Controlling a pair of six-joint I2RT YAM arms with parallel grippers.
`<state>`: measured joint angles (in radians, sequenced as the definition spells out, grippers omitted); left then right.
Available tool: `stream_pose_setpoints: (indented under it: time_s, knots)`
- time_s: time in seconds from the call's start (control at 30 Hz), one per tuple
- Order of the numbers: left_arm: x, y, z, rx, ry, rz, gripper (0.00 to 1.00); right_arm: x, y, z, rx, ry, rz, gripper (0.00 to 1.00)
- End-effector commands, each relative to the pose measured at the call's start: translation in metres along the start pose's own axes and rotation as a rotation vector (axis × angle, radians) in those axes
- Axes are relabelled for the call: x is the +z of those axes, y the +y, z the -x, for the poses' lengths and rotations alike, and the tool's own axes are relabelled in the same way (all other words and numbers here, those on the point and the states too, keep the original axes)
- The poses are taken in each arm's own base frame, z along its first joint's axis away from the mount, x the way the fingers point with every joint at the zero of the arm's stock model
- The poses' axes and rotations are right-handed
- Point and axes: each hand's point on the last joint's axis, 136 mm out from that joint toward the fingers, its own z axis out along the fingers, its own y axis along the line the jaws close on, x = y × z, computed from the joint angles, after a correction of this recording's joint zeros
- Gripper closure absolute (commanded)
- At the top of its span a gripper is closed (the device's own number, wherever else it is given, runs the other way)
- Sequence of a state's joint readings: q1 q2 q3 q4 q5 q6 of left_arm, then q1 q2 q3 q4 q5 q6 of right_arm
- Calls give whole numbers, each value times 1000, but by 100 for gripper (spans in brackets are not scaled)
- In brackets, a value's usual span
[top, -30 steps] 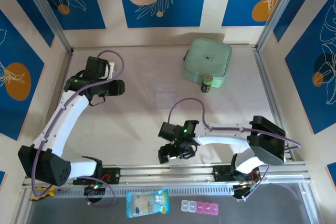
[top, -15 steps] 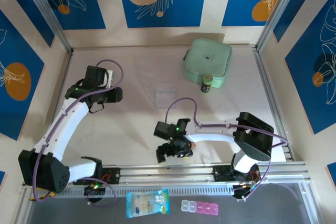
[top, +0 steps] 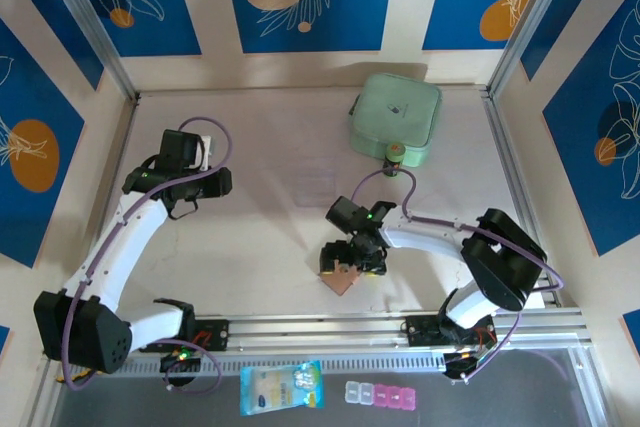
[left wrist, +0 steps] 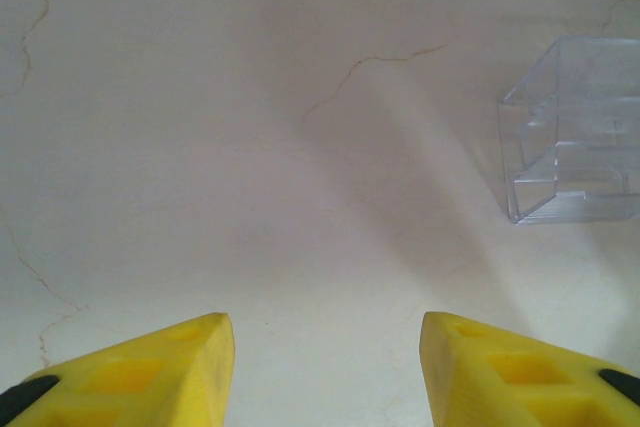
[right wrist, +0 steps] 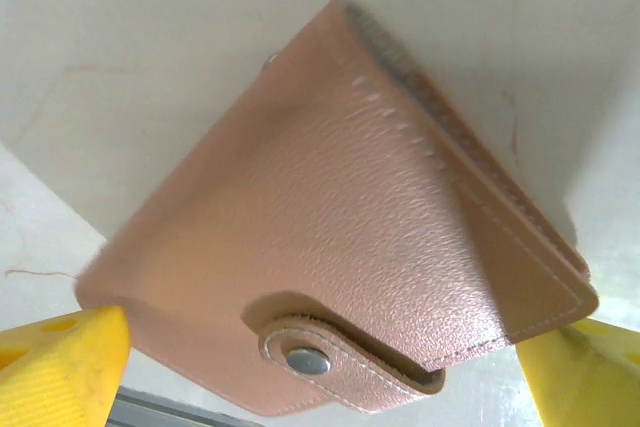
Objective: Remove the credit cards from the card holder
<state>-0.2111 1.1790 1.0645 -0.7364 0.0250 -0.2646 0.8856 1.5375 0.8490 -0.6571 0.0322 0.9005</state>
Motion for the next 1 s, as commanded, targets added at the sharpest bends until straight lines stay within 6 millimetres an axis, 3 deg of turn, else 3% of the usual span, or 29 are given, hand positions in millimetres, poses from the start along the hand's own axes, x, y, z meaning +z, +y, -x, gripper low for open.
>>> stream_pose_setpoints:
  time_s: [0.0,0.2,0.47,0.67,0.97]
  knots:
    - [-1,5,2,-25,-18,12,47,-3,24,14,-57,-4,74,1]
    - [0,4,1,-33,-14,1,47,4,41,26,-104,1,42,1]
    - [2,5,0,-35,-6,7,47,2,17,9,-84,-11,-198,1]
    - [4,5,-1,-37,2,5,46,13,19,-8,-68,35,-187,1]
    - [9,3,-4,-65,12,-9,46,18,25,-2,-51,21,-140,7]
